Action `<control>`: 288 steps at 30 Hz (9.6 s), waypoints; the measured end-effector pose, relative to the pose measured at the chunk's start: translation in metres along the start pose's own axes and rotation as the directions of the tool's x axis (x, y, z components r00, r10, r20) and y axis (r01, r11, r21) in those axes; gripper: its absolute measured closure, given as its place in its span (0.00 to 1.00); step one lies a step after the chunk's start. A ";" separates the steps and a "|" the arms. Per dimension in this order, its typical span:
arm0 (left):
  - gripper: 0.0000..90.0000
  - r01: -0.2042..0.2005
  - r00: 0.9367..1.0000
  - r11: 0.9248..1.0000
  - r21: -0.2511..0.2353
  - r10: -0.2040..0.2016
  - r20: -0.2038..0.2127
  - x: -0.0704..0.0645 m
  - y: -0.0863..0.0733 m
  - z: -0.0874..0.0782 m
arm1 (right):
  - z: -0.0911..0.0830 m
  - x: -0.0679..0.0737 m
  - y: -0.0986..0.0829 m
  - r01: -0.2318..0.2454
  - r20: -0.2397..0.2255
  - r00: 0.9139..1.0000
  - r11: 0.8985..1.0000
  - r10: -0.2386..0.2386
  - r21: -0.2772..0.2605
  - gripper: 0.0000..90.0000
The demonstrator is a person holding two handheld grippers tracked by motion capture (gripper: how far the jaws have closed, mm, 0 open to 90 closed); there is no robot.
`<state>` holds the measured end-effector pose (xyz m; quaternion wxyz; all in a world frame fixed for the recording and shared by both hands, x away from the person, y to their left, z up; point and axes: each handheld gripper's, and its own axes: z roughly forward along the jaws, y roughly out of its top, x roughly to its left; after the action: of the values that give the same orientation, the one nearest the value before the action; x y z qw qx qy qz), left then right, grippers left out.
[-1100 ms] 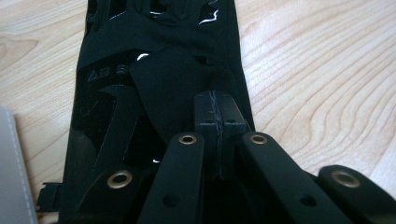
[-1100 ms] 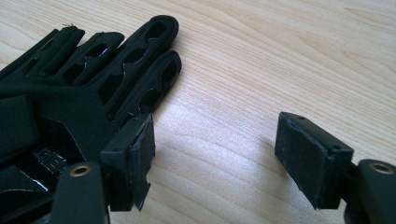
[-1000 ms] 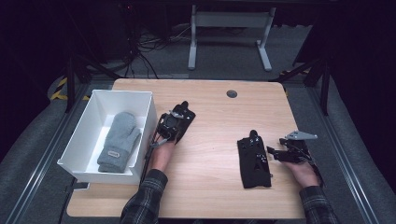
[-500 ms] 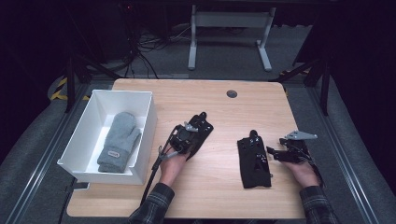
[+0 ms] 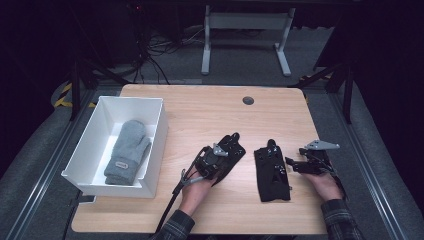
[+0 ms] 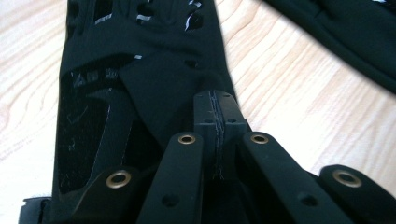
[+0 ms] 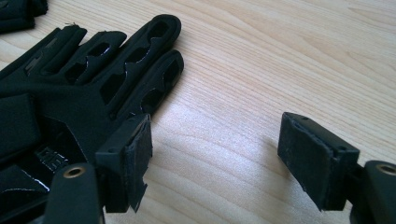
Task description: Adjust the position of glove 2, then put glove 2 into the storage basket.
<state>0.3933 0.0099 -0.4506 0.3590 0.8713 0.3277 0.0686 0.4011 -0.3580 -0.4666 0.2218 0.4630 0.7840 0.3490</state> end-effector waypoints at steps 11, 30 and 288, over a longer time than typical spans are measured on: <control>1.00 0.039 0.996 0.998 0.050 -0.035 -0.077 0.042 0.001 -0.015 | 0.000 0.000 0.000 0.008 -0.003 1.000 1.000 -0.008 0.001 0.30; 0.98 -0.009 0.997 0.995 0.097 0.002 0.073 0.014 -0.012 -0.013 | 0.000 0.000 0.000 0.010 -0.004 1.000 1.000 -0.010 0.001 0.30; 0.71 0.204 0.968 0.979 -0.016 -0.204 -0.146 0.144 0.020 -0.231 | 0.032 0.056 0.028 0.151 -0.168 0.974 0.988 -0.151 -0.014 0.34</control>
<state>0.4341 0.2227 -0.2844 0.3394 0.8254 0.4409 0.0955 0.4123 -0.2883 -0.4680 0.1808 0.3710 0.8326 0.3694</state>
